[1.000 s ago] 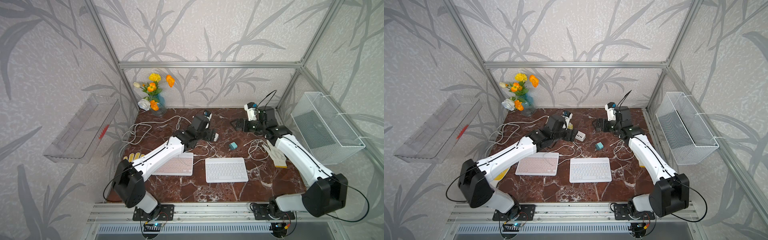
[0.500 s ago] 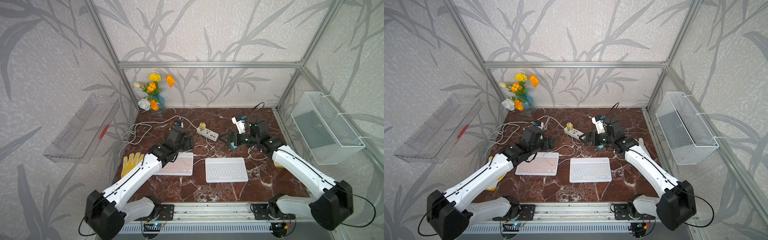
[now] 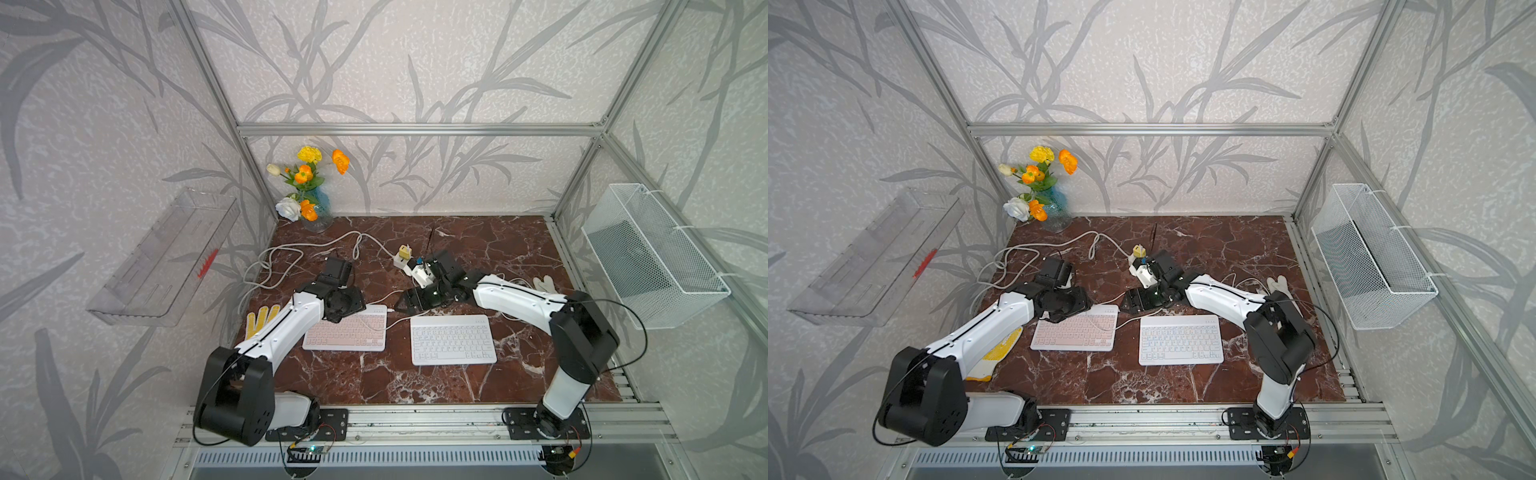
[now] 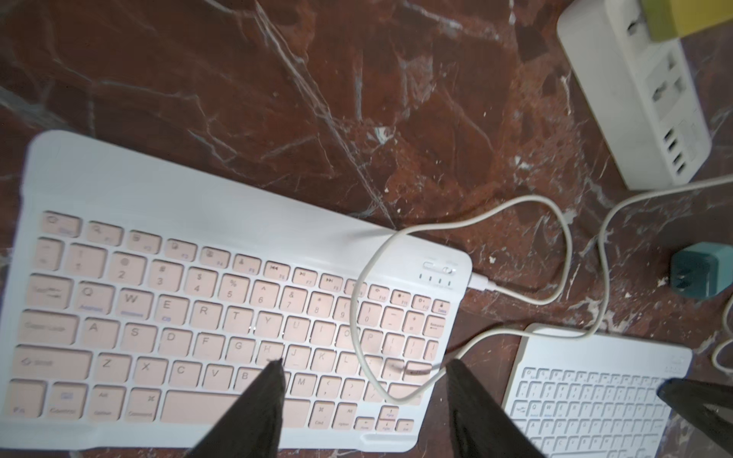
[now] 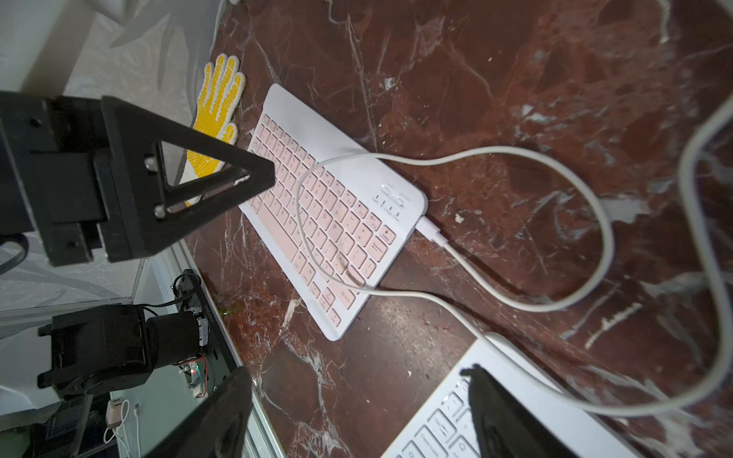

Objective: Unplug the wireless keyboard
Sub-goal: Pick up the power cord from the keyboard, then place the power cord at the center of the board.

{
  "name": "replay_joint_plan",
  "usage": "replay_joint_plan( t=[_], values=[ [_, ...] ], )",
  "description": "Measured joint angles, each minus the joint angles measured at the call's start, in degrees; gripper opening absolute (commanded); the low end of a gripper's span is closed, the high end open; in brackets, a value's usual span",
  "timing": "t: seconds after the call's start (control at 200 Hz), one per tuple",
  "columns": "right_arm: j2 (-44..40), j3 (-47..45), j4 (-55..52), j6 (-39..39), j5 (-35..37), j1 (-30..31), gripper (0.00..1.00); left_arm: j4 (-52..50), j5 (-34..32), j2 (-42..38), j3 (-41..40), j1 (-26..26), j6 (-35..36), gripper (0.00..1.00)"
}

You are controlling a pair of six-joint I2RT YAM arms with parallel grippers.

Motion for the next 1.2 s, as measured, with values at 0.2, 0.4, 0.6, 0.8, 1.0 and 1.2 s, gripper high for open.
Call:
replay_joint_plan(
  t=[0.2,0.4,0.6,0.8,1.0,1.2],
  values=[
    [5.84,3.58,-3.63,-3.41,-0.9,3.23,0.75,1.27,6.73,7.61,0.26,0.68,0.39,0.25],
    [6.1,3.58,-6.08,-5.31,-1.16,3.74,0.75,2.4,11.8,12.11,3.8,0.68,1.09,0.0],
    [6.12,3.58,-5.97,-5.95,-1.11,3.72,0.75,5.42,17.03,13.9,9.29,0.68,0.96,0.0],
    [6.12,3.56,-5.68,-6.82,-0.55,3.72,0.75,10.1,21.14,18.64,16.37,0.66,0.9,0.0],
    [6.14,3.56,-3.13,-10.14,1.55,3.72,0.75,11.5,20.98,27.69,22.27,0.63,2.49,0.0],
    [9.51,6.97,-4.02,-20.79,4.81,3.72,0.72,8.85,16.5,35.76,28.59,0.55,4.24,0.0]
  ],
)
